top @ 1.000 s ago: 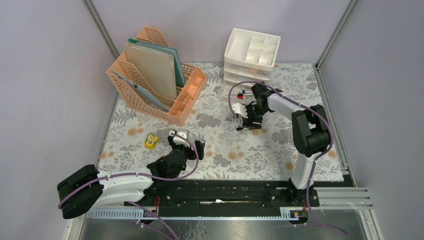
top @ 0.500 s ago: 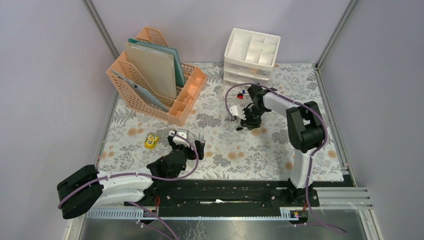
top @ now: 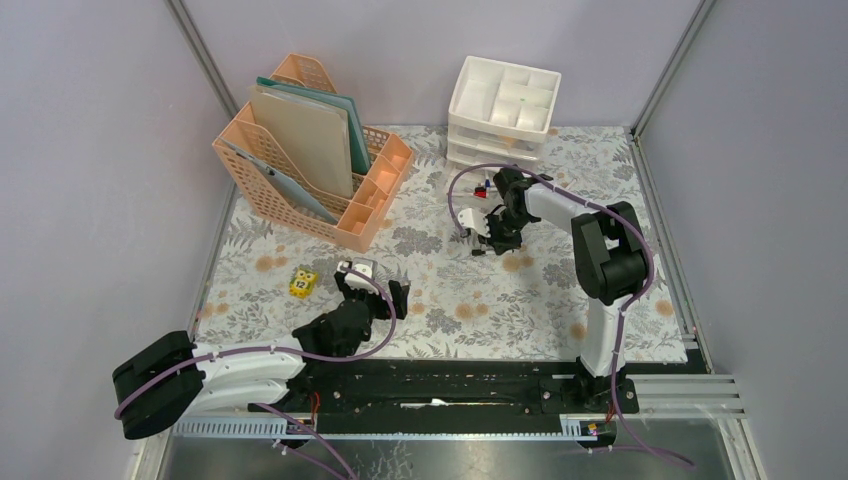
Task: Organize the desk
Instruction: Pick up the stationery from the center of the board, then place the stationery in the drawer.
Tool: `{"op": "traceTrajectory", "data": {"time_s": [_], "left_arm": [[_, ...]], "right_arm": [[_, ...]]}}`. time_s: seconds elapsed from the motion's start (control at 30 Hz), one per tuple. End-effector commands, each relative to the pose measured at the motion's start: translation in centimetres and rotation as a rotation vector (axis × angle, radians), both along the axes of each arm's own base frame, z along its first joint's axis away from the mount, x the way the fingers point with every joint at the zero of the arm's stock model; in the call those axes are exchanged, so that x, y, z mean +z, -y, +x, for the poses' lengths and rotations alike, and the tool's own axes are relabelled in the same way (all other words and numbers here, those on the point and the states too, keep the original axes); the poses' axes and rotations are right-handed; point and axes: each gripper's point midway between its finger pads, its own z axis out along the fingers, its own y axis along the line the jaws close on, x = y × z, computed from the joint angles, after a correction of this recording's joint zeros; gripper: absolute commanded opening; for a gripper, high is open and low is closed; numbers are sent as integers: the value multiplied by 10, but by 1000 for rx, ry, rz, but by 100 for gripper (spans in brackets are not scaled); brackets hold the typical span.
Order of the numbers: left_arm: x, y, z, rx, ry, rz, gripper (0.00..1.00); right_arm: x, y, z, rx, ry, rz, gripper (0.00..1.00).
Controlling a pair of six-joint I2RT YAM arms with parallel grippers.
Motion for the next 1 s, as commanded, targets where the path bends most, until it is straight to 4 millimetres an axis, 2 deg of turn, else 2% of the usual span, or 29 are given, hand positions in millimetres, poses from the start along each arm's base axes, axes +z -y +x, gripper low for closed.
{"op": "traceTrajectory", "data": {"time_s": [0.0,0.23,0.6,0.7,0.87,0.97], "left_arm": [[11,-3,4,29,37,-39,99],[11,-3,4,29,38,-40,99],[12,-3,4,28,40,-43,99],[12,-4,4,28,40,-44,99],[12,-4,3,28,42,-47,99],[12,-4,3,29,41,-47,99]], "right_arm": [[22,-4,-2,-59,18,12,0],[75,-8,23,-105,152,46,0],[145,-10,107,-237,459,47,0],[152,-9,130,-279,534,37,0],[156,-9,156,-341,610,36,0],[153,-8,167,-381,640,33,13]]}}
